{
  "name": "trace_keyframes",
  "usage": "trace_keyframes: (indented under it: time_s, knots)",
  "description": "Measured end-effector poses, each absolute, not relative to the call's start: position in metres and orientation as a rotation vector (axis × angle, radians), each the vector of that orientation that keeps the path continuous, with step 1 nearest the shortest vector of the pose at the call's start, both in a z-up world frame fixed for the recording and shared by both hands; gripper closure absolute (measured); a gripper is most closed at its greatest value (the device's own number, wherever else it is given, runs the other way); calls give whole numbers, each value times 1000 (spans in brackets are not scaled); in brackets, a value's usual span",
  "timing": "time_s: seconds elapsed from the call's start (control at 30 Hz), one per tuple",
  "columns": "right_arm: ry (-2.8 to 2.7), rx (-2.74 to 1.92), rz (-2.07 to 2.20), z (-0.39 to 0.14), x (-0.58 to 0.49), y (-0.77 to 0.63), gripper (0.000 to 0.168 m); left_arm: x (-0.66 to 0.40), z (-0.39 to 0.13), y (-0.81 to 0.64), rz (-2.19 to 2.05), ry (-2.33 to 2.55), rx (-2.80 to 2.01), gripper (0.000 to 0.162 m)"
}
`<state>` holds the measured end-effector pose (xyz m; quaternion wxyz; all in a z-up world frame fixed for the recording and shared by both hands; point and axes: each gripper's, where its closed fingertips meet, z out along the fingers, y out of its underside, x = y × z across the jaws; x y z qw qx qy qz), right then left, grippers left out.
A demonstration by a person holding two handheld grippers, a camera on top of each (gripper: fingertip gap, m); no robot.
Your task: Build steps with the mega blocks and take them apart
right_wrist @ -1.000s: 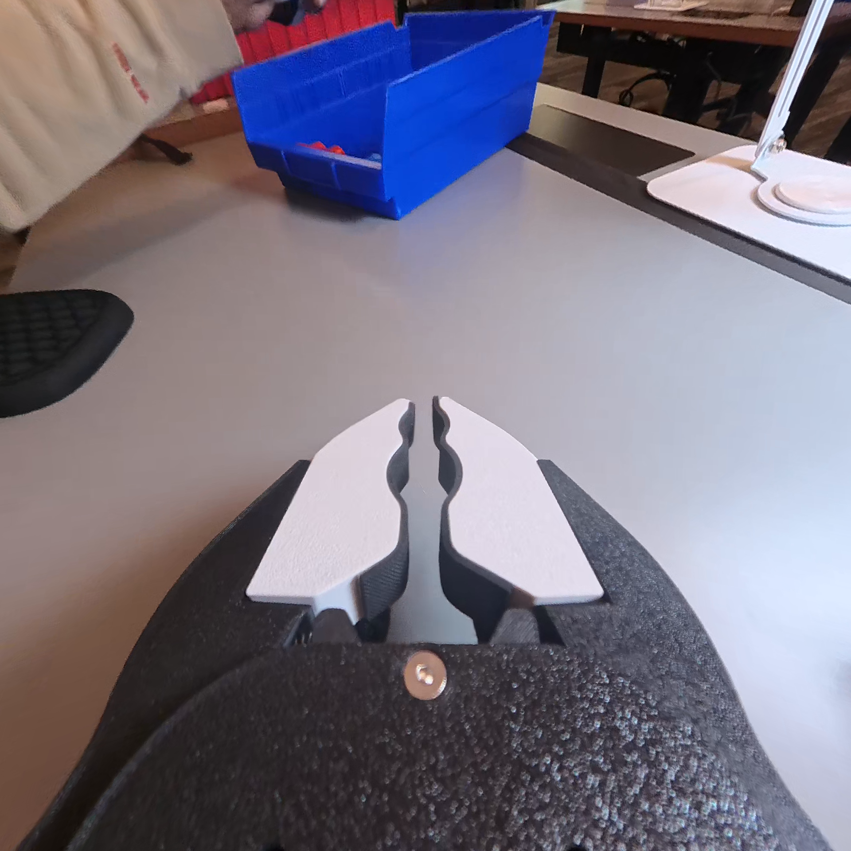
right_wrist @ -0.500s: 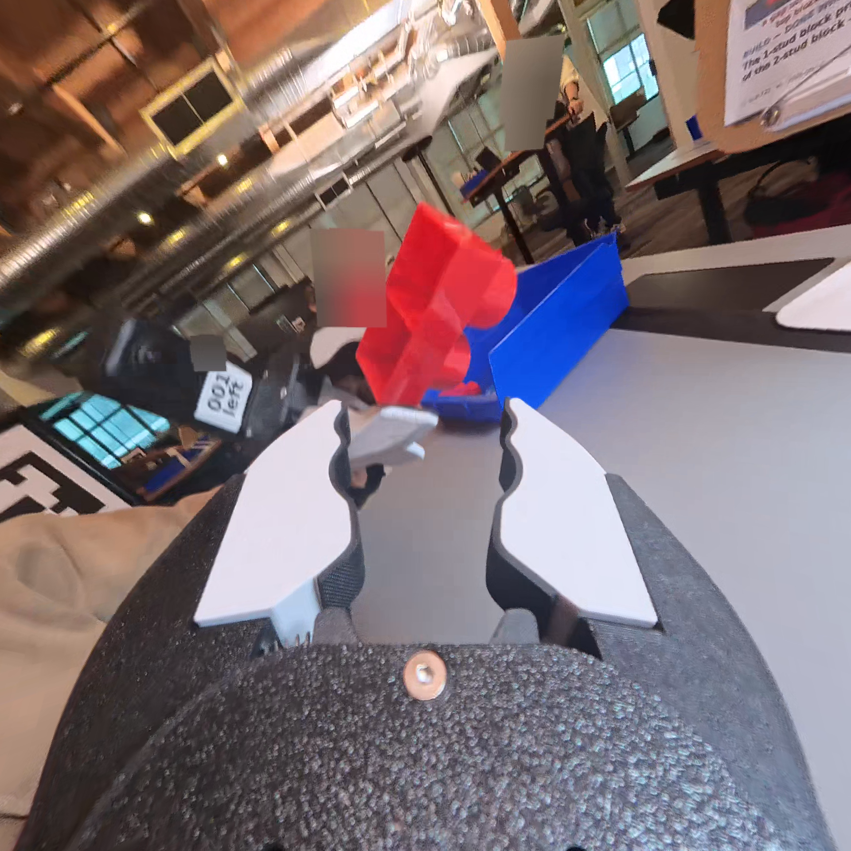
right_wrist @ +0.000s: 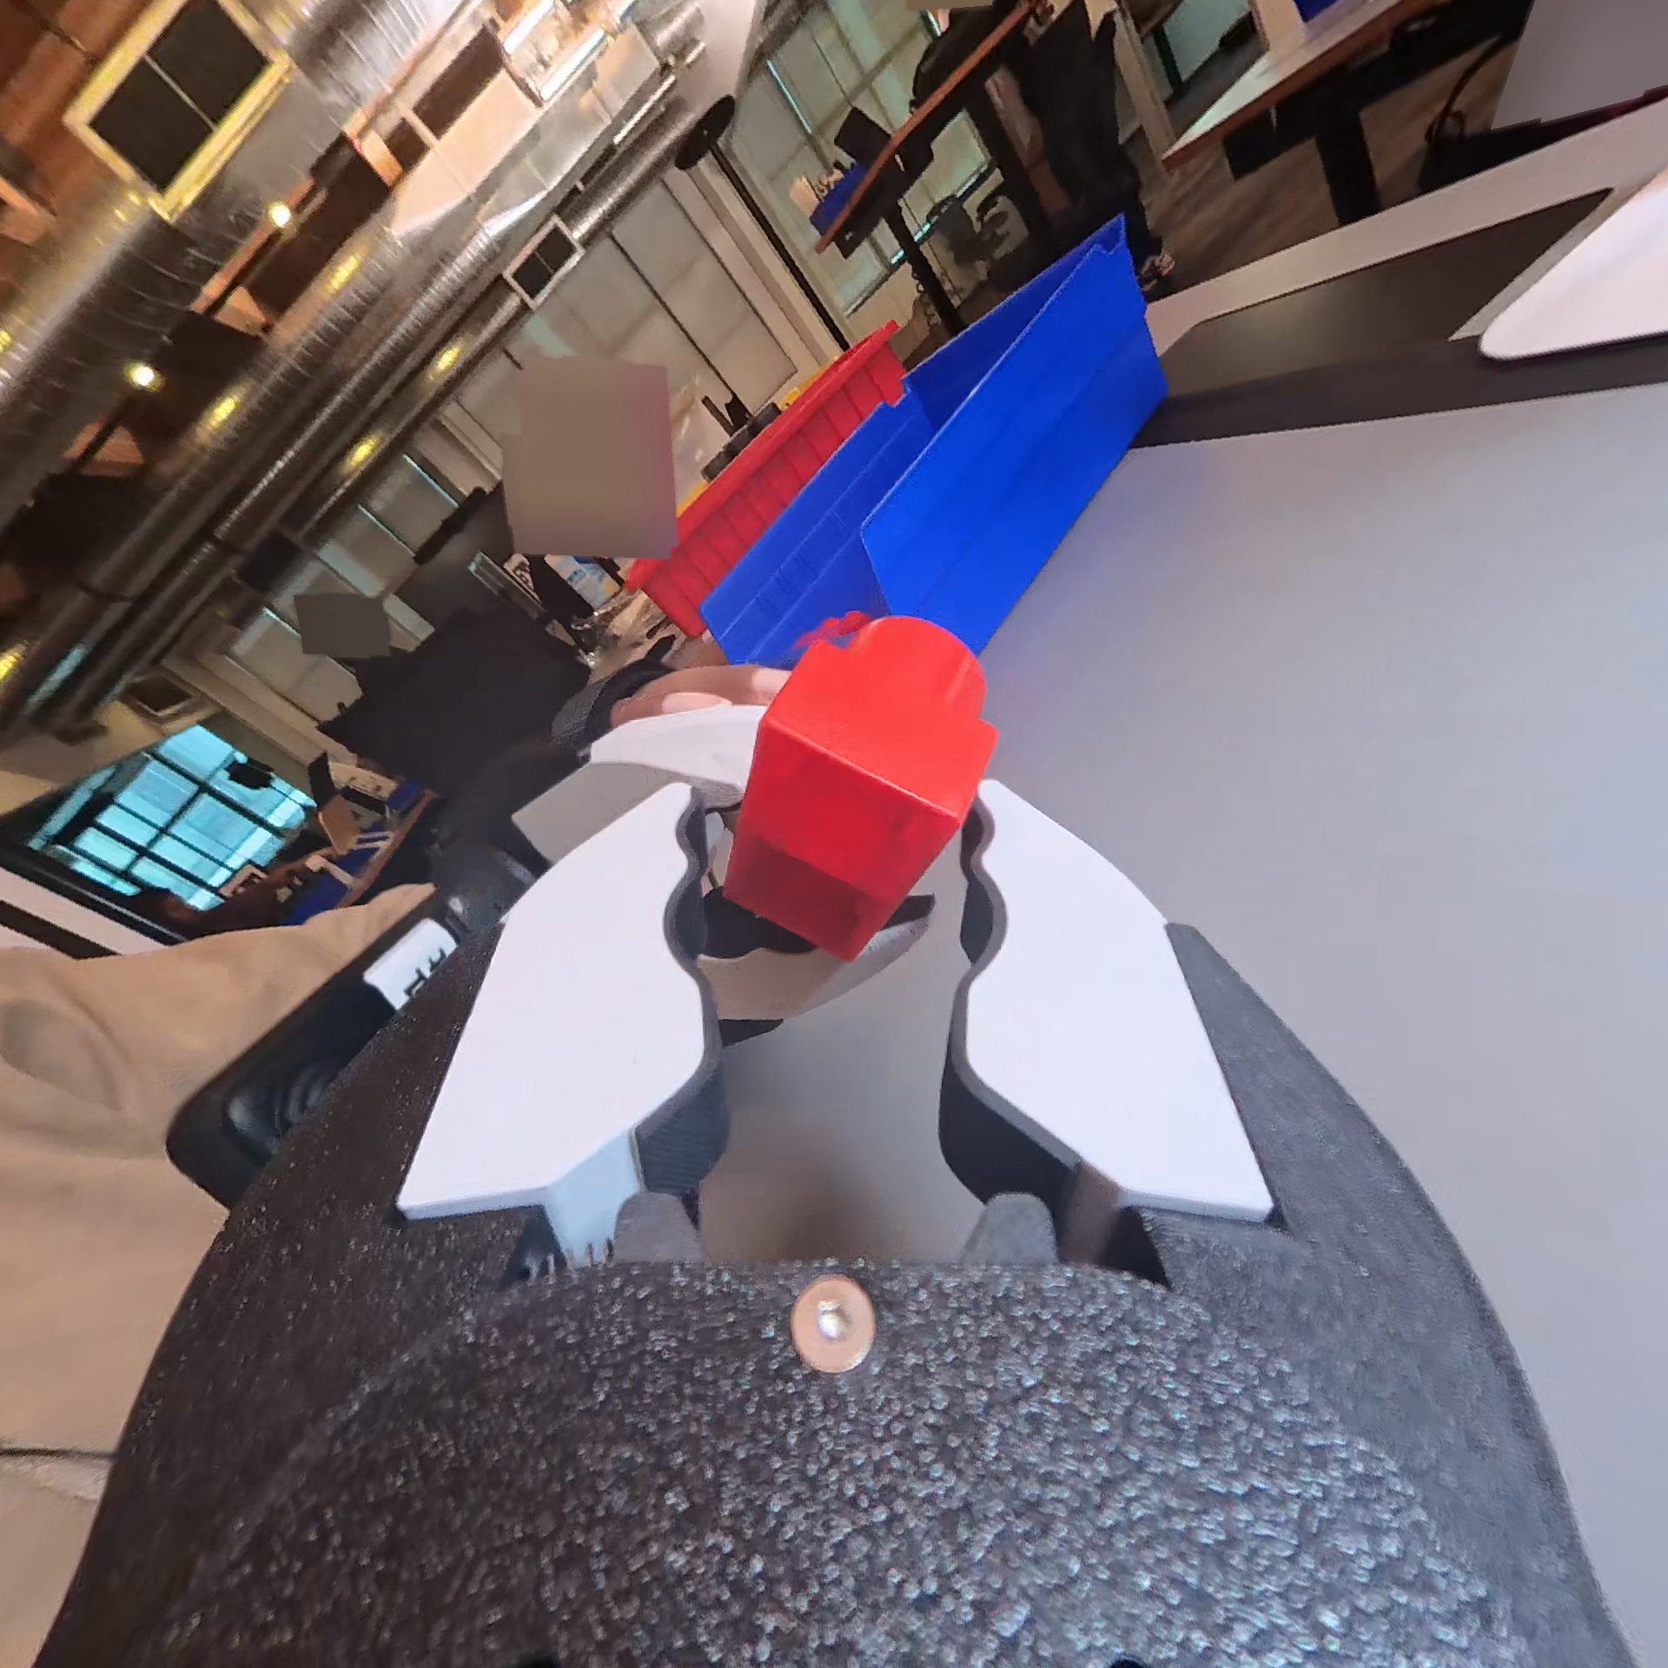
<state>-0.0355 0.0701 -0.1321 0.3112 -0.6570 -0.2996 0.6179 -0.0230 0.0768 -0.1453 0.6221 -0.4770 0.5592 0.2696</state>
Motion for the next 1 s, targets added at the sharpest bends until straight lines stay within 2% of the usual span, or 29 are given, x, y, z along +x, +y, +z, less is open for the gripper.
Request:
trace_keyframes:
  time_s: [0.17,0.3,0.37,0.43,0.63,0.7,0.73,0.87,0.93,1.0]
  knots:
    - [-759,-1749,1638,-134,-35,72,117,-27,-148,80,772,1332,-1029,121]
    - [-683,-1702,1675,-123,-32,76,110,-24,-146,76,813,1350,-992,121]
    - [-645,-1687,1673,-119,-28,81,115,-19,-148,72,807,1369,-977,121]
    - [-652,-1694,1662,-122,-25,83,128,-16,-148,71,817,1371,-962,121]
    - [-636,-1695,1702,-123,-23,86,129,-16,-148,71,678,1334,-1012,118]
    - [-595,-1626,1716,-113,-15,92,129,-18,-144,73,475,1253,-1154,116]
    - [-574,-1565,1733,-105,-9,96,129,-17,-141,73,326,1198,-1248,108]
    - [-592,-1257,1785,-65,15,91,129,3,-124,55,-586,917,-1543,99]
    - [-695,-1189,1734,-60,10,75,129,11,-112,41,-1059,777,-1580,94]
    - [-812,-1147,1662,-63,-1,56,129,14,-98,30,-1424,660,-1539,97]
